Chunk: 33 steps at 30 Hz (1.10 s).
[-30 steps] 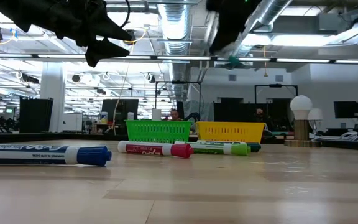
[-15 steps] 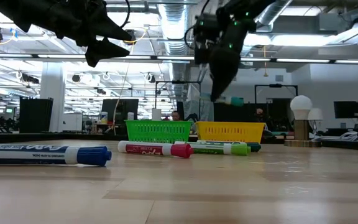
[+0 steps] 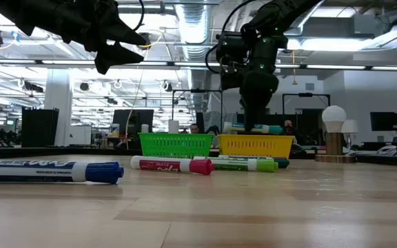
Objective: Pick & Place Markers
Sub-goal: Put the large light blue marker into the yellow bin
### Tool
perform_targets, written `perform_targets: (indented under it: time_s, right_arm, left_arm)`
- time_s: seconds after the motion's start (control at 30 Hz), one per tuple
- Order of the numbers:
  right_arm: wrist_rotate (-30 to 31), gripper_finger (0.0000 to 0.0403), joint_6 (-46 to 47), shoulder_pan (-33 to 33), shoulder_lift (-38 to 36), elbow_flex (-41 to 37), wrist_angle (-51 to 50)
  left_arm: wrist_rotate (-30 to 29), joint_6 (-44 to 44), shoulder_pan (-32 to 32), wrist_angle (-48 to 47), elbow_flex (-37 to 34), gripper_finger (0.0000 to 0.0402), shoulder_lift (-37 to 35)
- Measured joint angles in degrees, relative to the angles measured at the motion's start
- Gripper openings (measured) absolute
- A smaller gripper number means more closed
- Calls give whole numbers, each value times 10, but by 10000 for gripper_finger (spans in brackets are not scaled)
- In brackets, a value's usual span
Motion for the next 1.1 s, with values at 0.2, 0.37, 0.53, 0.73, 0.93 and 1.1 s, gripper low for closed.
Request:
perform_targets:
  time_s: [0.2,0.37,0.53,0.73,0.93,1.1]
  right_arm:
    - [0,67,-1,-1,0,0,30]
    - [0,67,-4,-4,12,0,24]
    - [0,67,-4,-5,43,0,32]
    - [0,67,-3,-4,78,0,29]
    - [2,71,1,-4,98,1,34]
    - [1,104,2,-4,101,1,33]
  left_arm:
    - [-10,0,0,0,0,227,0]
    - [-10,0,0,0,0,227,0]
    - [-10,0,0,0,0,227,0]
    - [-10,0,0,0,0,227,0]
    - [-10,0,0,0,0,227,0]
    - [-10,0,0,0,0,227,0]
